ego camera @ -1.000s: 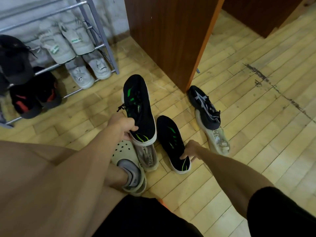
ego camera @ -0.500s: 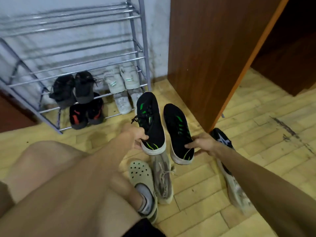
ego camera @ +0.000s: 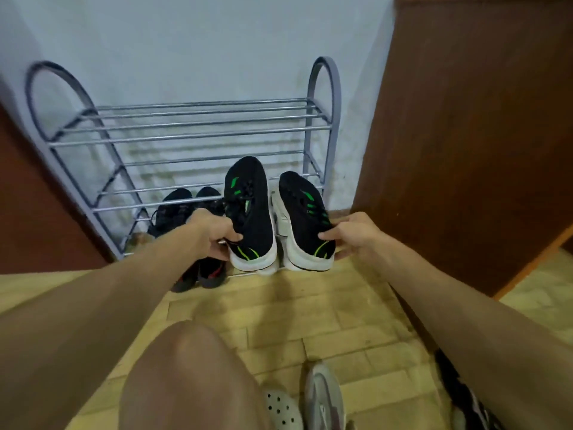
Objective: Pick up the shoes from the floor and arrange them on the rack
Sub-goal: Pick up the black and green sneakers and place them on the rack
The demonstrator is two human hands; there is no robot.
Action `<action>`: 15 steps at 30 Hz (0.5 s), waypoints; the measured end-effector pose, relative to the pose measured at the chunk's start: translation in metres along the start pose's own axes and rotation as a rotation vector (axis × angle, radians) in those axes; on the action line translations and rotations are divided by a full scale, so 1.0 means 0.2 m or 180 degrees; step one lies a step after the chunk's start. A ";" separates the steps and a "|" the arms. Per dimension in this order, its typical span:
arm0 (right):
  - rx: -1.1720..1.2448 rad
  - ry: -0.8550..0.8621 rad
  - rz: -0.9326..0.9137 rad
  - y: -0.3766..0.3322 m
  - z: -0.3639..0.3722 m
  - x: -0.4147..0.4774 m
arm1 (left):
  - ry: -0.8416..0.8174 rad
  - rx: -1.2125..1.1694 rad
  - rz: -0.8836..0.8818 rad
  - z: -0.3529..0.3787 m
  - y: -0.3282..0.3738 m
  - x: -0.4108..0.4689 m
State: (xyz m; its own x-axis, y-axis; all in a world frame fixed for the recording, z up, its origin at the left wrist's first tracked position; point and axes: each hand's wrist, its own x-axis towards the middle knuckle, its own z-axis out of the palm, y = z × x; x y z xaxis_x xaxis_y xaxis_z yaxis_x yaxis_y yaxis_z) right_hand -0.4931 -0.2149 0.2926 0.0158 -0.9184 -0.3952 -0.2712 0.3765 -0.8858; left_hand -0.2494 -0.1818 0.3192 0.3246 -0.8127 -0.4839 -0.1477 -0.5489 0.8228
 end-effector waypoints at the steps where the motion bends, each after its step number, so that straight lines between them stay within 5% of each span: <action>1: 0.0062 0.0035 0.0002 -0.05 0.02 0.06 | 0.0034 -0.0002 0.0026 0.00 0.03 0.05; 15: -0.0193 0.0877 -0.0399 -0.36 0.17 0.80 | -0.0095 -0.0079 0.0224 0.08 0.42 0.81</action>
State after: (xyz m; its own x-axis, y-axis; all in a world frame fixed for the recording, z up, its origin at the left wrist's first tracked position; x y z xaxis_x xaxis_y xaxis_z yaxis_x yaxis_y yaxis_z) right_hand -0.4380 -0.3858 0.2848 -0.2065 -0.9586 -0.1958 -0.3405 0.2581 -0.9041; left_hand -0.2243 -0.3638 0.3048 0.2863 -0.8548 -0.4328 -0.1458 -0.4853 0.8621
